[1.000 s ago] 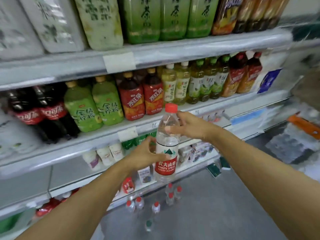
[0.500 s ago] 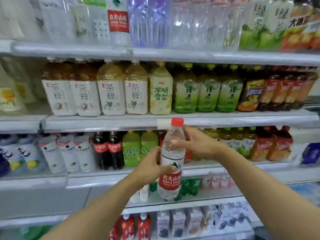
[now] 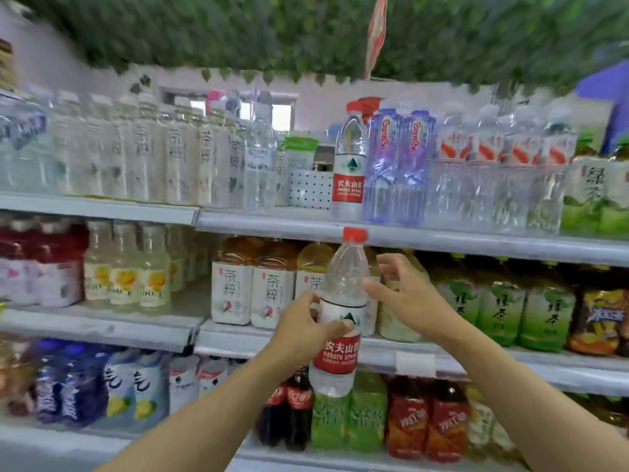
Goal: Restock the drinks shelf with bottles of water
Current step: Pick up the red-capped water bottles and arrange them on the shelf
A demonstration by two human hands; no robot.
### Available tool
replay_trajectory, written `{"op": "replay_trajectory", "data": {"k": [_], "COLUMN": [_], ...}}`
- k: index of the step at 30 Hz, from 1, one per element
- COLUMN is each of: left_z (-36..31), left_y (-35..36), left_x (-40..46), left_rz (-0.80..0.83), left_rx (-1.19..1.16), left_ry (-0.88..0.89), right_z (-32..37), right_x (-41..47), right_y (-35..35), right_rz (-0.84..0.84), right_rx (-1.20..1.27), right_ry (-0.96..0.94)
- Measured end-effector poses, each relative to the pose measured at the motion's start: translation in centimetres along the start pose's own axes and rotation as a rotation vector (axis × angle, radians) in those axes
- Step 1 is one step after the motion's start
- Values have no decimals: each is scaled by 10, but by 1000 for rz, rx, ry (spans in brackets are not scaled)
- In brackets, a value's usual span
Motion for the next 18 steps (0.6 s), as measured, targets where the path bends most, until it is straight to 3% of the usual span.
{"op": "replay_trajectory", "data": {"k": [6, 18], "left_z": [-36, -147], "left_y": [-73, -131], "left_x": [45, 138], "left_rz": [-82, 33], "left_rx": [12, -174], "left_ry": [92, 260], "right_z": [43, 69], "right_x": [42, 94], "right_y": [20, 55], "right_rz": [-207, -294], "right_rx": [-119, -383], "right_ry": [-46, 26]}}
Point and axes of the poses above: each hand's wrist, its own x-axis towards the middle knuckle, its own y-axis out of the palm, z = x × y, the point moved 6 cm from there along x, towards the middle knuckle, and after that the axes turned 4 degrees about -z, right-handed, at the moved point
